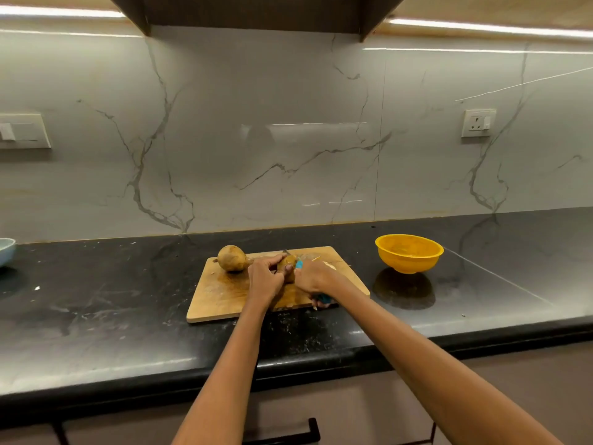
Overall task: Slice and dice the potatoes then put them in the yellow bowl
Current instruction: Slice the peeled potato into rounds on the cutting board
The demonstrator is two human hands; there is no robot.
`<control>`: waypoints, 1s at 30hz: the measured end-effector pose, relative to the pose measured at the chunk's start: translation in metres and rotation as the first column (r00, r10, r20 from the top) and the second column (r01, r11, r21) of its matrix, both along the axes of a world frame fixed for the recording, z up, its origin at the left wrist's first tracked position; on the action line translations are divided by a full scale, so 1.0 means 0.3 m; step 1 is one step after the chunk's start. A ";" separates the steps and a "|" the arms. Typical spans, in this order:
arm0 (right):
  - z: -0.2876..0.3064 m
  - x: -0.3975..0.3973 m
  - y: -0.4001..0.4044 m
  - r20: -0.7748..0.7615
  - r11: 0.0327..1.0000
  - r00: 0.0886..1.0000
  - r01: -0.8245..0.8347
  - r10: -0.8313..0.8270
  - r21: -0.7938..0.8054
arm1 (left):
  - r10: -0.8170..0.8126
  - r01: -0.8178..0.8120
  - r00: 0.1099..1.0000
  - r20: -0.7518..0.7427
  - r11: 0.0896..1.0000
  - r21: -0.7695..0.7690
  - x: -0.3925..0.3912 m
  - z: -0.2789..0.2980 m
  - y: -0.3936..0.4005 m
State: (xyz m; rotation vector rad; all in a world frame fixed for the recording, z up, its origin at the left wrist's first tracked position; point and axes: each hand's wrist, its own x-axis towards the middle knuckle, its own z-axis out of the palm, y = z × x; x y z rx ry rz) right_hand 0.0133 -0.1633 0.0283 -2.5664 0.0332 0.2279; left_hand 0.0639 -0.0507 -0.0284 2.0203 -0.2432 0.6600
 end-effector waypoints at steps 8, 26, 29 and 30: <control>0.000 -0.019 0.018 -0.041 1.000 0.999 0.005 -0.006 -0.010 | 0.010 -0.010 1.000 -0.004 1.000 0.011 -0.007 0.000 0.006; -0.129 -0.118 -0.048 0.264 0.989 0.963 0.083 -0.047 -0.126 | 0.046 -0.048 0.995 -0.093 0.998 -0.028 -0.032 0.012 -0.001; -0.113 -0.101 -0.052 0.218 0.985 0.976 0.033 0.004 -0.169 | 0.058 -0.061 0.994 -0.095 0.998 -0.025 -0.027 0.011 -0.004; -0.104 -0.091 -0.054 0.196 0.980 0.980 0.003 0.036 -0.197 | 0.062 -0.064 0.994 -0.091 0.998 -0.018 -0.028 0.012 -0.005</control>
